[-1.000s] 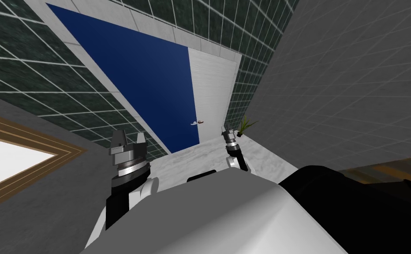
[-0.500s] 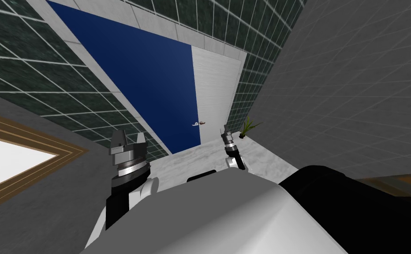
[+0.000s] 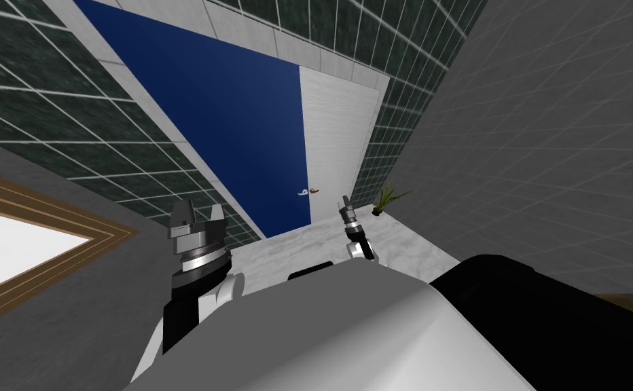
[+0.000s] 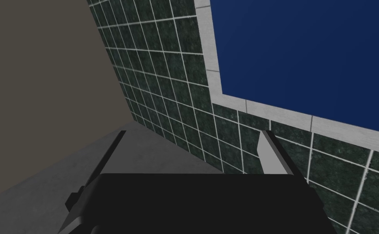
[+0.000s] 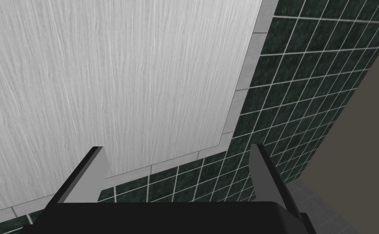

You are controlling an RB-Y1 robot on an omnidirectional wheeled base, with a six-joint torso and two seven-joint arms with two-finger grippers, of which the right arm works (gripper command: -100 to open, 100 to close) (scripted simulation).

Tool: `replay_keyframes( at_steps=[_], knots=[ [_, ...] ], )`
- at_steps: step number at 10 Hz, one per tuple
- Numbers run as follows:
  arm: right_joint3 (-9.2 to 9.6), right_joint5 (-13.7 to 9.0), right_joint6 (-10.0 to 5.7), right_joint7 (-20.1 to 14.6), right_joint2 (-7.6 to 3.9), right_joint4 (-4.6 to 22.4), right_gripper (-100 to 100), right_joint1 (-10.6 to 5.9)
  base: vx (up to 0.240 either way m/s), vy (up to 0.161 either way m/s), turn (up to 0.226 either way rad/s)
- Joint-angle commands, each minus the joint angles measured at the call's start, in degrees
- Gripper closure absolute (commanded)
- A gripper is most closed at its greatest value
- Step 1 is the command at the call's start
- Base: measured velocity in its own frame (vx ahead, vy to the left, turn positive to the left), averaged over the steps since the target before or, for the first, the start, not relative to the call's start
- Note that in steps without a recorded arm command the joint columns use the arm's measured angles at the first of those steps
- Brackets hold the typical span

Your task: Pull the door open

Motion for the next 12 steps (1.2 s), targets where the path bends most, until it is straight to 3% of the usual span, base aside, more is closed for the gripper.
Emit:
replay_keyframes(
  at_steps=[1, 12],
  knots=[
    [-0.22, -0.4, -0.92, -0.4, -0.46, 2.5, -100, -0.32, 0.101, 0.015, 0.060],
    [-1.66, -2.8, -5.63, -2.8, -3.11, 20.9, -100, -4.87, 0.099, 0.008, 0.064]
  ],
)
